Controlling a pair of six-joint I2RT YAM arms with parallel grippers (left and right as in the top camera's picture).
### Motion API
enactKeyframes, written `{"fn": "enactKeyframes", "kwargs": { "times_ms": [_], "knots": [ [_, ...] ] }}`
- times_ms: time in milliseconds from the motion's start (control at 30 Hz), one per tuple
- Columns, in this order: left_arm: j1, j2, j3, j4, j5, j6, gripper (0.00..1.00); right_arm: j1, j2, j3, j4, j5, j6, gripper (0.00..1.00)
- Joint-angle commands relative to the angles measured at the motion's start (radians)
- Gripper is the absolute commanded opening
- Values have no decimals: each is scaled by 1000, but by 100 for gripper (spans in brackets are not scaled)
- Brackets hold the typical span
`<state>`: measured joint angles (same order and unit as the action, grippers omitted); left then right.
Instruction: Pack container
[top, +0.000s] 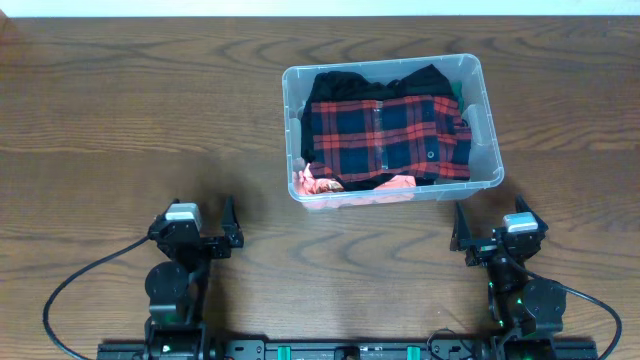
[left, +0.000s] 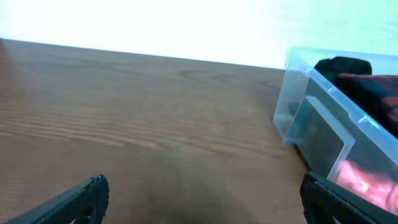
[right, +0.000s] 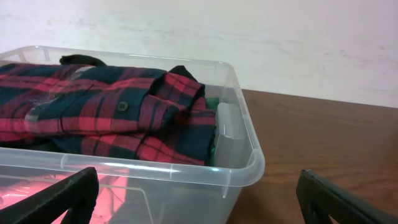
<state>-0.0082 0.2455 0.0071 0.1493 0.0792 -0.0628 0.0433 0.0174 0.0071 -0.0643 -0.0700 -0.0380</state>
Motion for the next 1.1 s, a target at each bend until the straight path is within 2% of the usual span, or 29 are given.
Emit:
{"fn": "enactKeyframes", "kwargs": {
  "times_ms": [0, 367, 1067],
  "knots": [
    [3, -56, -3, -26, -1, 9, 98, -6, -4, -2, -4, 6, -12, 99],
    [3, -247, -3, -217, -1, 9, 98, -6, -4, -2, -4, 6, -12, 99],
    [-26, -242, -3, -213, -5, 8, 98, -6, -4, -2, -4, 6, -12, 99]
  ]
}}
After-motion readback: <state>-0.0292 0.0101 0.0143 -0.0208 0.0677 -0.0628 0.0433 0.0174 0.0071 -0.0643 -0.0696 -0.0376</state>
